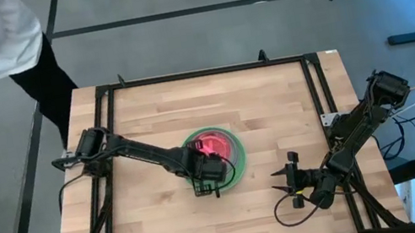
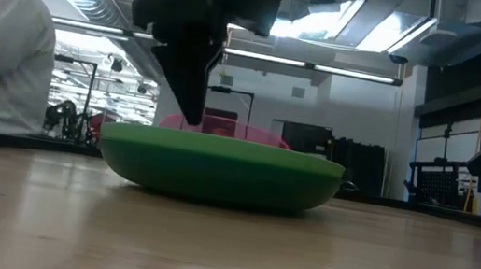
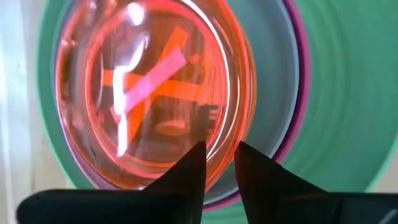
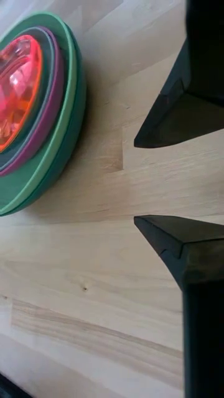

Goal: Stack plastic plates
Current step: Stack the light pink plate on the orange plate, then return to Home Position

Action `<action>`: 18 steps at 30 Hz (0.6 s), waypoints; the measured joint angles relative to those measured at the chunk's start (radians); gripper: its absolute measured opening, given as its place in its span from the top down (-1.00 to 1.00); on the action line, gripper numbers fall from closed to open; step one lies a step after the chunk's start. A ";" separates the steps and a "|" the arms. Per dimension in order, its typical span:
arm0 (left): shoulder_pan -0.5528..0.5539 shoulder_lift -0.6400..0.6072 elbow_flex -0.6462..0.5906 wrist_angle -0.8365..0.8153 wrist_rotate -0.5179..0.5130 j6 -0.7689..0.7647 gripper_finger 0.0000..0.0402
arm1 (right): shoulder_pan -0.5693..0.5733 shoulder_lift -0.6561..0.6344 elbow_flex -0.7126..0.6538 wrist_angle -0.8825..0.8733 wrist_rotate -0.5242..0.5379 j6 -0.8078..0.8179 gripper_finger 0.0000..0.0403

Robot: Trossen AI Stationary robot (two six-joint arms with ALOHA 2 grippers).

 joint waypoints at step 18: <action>-0.070 -0.321 -0.235 0.304 -0.058 0.191 0.62 | -0.120 -0.148 0.010 0.005 0.019 -0.139 0.12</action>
